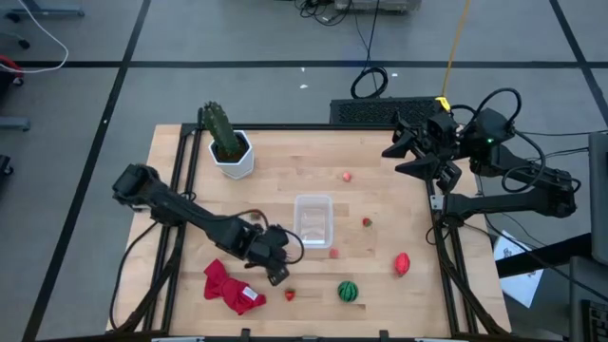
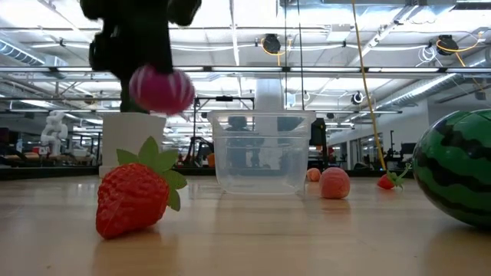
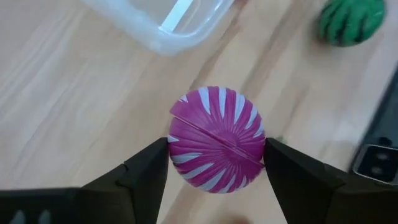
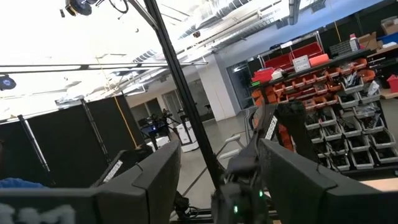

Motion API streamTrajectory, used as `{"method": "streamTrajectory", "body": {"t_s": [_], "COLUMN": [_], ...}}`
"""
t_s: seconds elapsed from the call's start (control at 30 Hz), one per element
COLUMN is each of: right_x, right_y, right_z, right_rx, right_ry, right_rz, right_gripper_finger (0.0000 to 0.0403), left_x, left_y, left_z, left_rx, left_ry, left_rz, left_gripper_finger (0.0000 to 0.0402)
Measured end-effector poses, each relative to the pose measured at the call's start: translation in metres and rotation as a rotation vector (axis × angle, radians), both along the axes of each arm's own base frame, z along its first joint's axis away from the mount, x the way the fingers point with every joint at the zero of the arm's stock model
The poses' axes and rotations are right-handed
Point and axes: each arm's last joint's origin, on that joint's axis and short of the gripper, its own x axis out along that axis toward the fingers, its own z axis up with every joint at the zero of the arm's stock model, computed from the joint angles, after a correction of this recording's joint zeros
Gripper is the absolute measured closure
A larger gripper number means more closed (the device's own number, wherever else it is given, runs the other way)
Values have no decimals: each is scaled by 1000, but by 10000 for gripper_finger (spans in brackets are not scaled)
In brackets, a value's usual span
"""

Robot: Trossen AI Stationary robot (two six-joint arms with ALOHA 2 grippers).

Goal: Pick and placing Produce into tupperware
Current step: Put the purple onion into the transparent bin

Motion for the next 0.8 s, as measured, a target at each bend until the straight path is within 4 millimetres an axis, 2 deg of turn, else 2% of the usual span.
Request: {"method": "streamTrajectory", "body": {"t_s": [0.17,0.3,0.53,0.7,0.8], "right_x": [2,4,6,6,6], "right_y": [0,-1,-2,-2,-2], "right_z": [-1,-1,-2,-3,-3], "right_rx": [0,-2,1,3,2], "right_ry": [3,7,14,16,16], "right_rz": [0,-1,-1,1,2], "right_gripper_finger": [193,193,193,193,193], "left_x": [-14,-15,2,10,13], "left_y": [5,13,31,48,57], "left_z": [31,53,100,121,125], "left_rx": [-26,-22,59,128,148], "left_ry": [-95,-164,-311,-388,-393], "left_rz": [-13,-44,-137,-176,-184], "left_gripper_finger": [151,151,151,151,151]}}
